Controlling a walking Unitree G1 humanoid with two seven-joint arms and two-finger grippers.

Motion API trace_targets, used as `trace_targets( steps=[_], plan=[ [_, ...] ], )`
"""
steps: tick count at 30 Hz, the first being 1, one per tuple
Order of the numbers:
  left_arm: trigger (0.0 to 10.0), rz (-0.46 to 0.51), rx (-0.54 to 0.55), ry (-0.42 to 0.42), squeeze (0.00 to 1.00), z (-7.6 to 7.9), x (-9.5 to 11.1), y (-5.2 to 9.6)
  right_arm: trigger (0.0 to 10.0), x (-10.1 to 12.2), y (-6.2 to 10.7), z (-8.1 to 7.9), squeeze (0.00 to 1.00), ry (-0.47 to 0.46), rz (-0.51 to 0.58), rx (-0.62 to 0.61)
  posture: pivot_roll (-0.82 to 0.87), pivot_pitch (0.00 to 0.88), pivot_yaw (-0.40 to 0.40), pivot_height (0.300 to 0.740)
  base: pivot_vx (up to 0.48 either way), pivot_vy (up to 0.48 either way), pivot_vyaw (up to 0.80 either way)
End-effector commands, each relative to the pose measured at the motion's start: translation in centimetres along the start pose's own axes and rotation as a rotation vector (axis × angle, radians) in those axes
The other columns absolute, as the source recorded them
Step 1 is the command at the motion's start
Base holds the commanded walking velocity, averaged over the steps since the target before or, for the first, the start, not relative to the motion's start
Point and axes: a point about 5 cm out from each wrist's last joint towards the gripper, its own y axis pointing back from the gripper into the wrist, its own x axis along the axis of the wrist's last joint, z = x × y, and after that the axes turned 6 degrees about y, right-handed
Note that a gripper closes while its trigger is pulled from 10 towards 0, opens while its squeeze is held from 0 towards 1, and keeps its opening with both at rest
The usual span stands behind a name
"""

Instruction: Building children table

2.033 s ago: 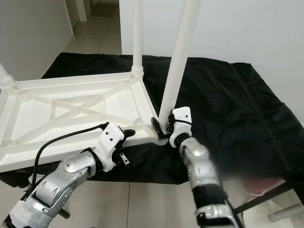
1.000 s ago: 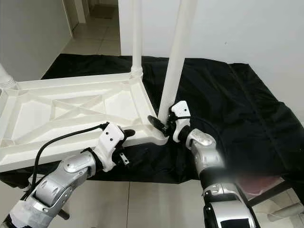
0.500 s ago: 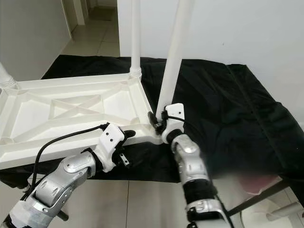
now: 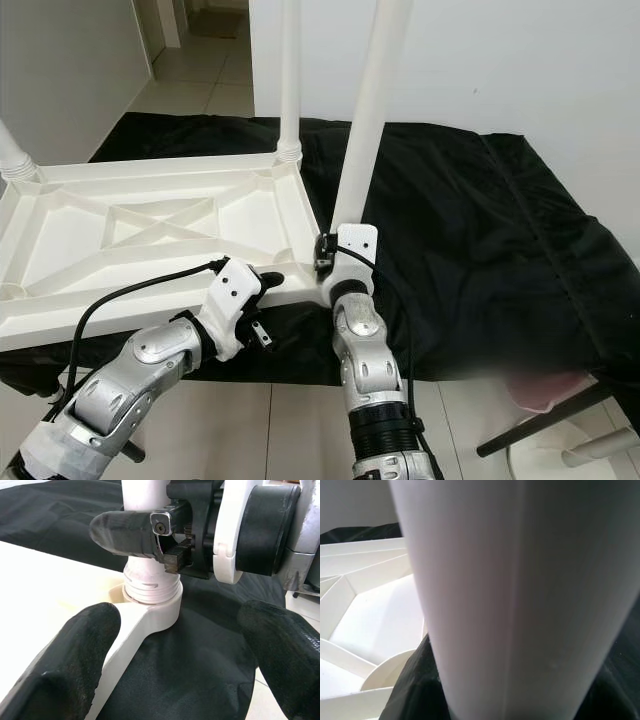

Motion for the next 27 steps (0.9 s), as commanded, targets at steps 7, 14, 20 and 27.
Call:
trace_targets(
  steps=[7, 14, 20, 27],
  plan=[
    [10.0, -0.015, -0.062, -0.011, 0.0, 0.2, -0.2, -0.1, 10.0, -0.6, 0.7, 0.5, 1.0, -0.073, -0.018, 0.016, 0.02, 0.024, -0.038, 0.74, 0.0, 0.0, 0.0],
    [10.0, -0.013, -0.059, -0.012, 0.0, 0.2, -0.2, -0.2, 10.0, -0.6, 0.4, 1.5, 0.0, -0.029, -0.022, 0.075, 0.02, 0.015, -0.046, 0.74, 0.0, 0.0, 0.0],
    [10.0, -0.016, -0.056, -0.014, 0.0, 0.1, -0.3, -0.1, 10.0, -0.7, 0.2, 2.2, 0.0, 0.023, 0.01, 0.323, 0.02, 0.007, -0.046, 0.74, 0.0, 0.0, 0.0],
    [10.0, -0.016, -0.059, -0.016, 0.0, 0.1, -0.2, -0.2, 10.0, -0.9, 0.1, 2.5, 0.0, 0.034, 0.008, 0.476, 0.02, 0.004, -0.046, 0.74, 0.0, 0.0, 0.0]
  ],
)
